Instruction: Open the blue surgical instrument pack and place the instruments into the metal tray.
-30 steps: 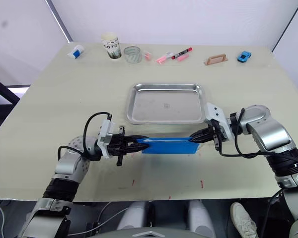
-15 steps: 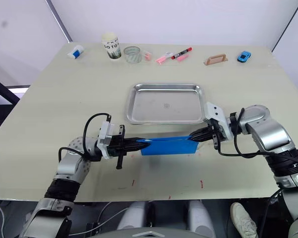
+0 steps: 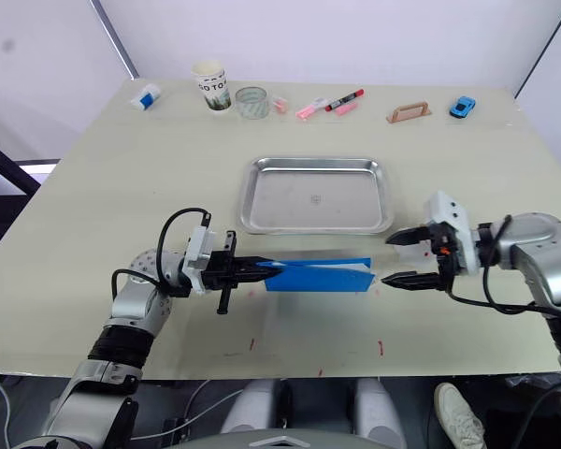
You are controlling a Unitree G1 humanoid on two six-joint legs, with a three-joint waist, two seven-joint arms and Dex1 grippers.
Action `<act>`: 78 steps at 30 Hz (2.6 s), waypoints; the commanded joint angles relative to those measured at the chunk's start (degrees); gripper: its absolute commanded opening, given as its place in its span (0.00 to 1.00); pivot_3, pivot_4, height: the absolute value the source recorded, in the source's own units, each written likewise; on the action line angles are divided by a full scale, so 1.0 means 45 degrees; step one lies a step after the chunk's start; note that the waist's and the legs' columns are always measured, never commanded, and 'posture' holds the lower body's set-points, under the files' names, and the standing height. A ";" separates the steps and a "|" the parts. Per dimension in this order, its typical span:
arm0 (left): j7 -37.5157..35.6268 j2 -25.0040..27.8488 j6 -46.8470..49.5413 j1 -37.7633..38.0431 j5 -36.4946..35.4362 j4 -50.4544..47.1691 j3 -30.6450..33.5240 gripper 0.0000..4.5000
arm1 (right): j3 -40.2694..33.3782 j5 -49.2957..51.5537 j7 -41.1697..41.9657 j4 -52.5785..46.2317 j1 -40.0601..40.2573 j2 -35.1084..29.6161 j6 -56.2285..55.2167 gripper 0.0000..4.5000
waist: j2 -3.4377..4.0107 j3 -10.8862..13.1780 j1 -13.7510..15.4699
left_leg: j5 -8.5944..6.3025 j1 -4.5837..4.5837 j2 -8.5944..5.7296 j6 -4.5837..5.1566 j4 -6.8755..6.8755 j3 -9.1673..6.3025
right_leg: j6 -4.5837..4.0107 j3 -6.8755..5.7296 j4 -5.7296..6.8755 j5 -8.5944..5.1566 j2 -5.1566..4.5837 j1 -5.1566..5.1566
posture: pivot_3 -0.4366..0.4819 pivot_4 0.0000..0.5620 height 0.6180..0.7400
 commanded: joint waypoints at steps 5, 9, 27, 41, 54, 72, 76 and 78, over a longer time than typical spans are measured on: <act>-0.0188 0.0023 -0.0145 -0.0193 0.0254 -0.0150 -0.0295 0.00 | 0.0040 -0.1769 -0.1933 0.1251 -0.0282 0.0059 -0.1340 0.99 | -0.0001 0.0000 0.0041 | 0.0000 -0.0004 -0.0001 0.0000 0.0000 0.0006 | 0.0001 0.0001 -0.0004 0.0000 -0.0001 0.0000 | 0.48 0.27 1.00; -0.0143 -0.0024 -0.0101 -0.0276 0.0312 -0.0168 -0.0404 0.00 | 0.0440 -0.2351 -0.2046 0.1960 -0.0364 0.0272 -0.2023 0.99 | 0.0000 0.0001 0.0099 | 0.0000 -0.0005 -0.0003 0.0001 0.0000 0.0009 | 0.0001 0.0002 -0.0006 0.0000 -0.0002 0.0000 | 0.48 0.27 1.00; 0.0381 0.0114 0.0649 -0.0078 0.0240 -0.1352 -0.0479 0.00 | 0.0839 -0.3373 -0.2246 0.3508 -0.0415 0.0647 -0.2313 0.02 | 0.0001 0.0001 0.0090 | -0.0001 -0.0007 -0.0004 0.0002 0.0002 0.0004 | 0.0003 0.0002 -0.0006 0.0001 -0.0001 0.0002 | 0.48 0.27 1.00; 0.0391 0.0318 0.1089 0.0018 0.0368 -0.1522 -0.0519 0.00 | -0.3313 -0.0115 -0.3608 -0.1970 0.1399 -0.0096 0.0911 0.02 | 0.0017 0.0011 0.0109 | -0.0001 -0.0017 -0.0003 0.0002 0.0002 -0.0004 | 0.0003 0.0000 -0.0010 0.0001 0.0000 0.0000 | 0.48 0.27 1.00; 0.0231 0.0330 0.0728 -0.0110 0.0621 -0.0758 -0.0659 0.00 | -0.4368 0.1917 -0.4102 -0.3534 0.1309 -0.0739 0.2300 0.02 | 0.0016 0.0011 0.0092 | -0.0002 -0.0016 -0.0004 0.0004 0.0002 -0.0007 | 0.0003 0.0000 -0.0011 0.0001 -0.0001 0.0001 | 0.48 0.27 1.00; 0.0042 0.0350 0.0145 -0.0729 0.1074 0.0205 -0.1045 0.00 | -0.1273 0.4073 -0.4865 -0.4379 -0.2568 0.0760 0.3216 0.02 | 0.0016 0.0011 0.0090 | -0.0004 -0.0020 -0.0003 0.0008 0.0002 -0.0009 | 0.0003 -0.0004 -0.0012 0.0001 -0.0005 0.0000 | 0.48 0.27 1.00; 0.0099 0.0350 0.0313 -0.0753 0.1084 -0.0041 -0.1142 0.00 | -0.0345 0.3616 -0.5105 -0.4278 -0.3147 0.1392 0.2994 0.02 | 0.0016 0.0011 0.0119 | -0.0004 -0.0025 -0.0003 0.0008 0.0002 -0.0011 | 0.0003 -0.0009 -0.0015 0.0001 -0.0007 -0.0001 | 0.48 0.27 1.00; 0.0138 0.0345 0.0410 -0.0762 0.1092 -0.0198 -0.1197 0.00 | 0.0137 0.3408 -0.5160 -0.4176 -0.3496 0.1791 0.2866 0.02 | 0.0017 0.0010 0.0095 | -0.0005 -0.0027 -0.0004 0.0009 0.0002 -0.0012 | 0.0003 -0.0012 -0.0016 0.0001 -0.0010 0.0000 | 0.48 0.27 1.00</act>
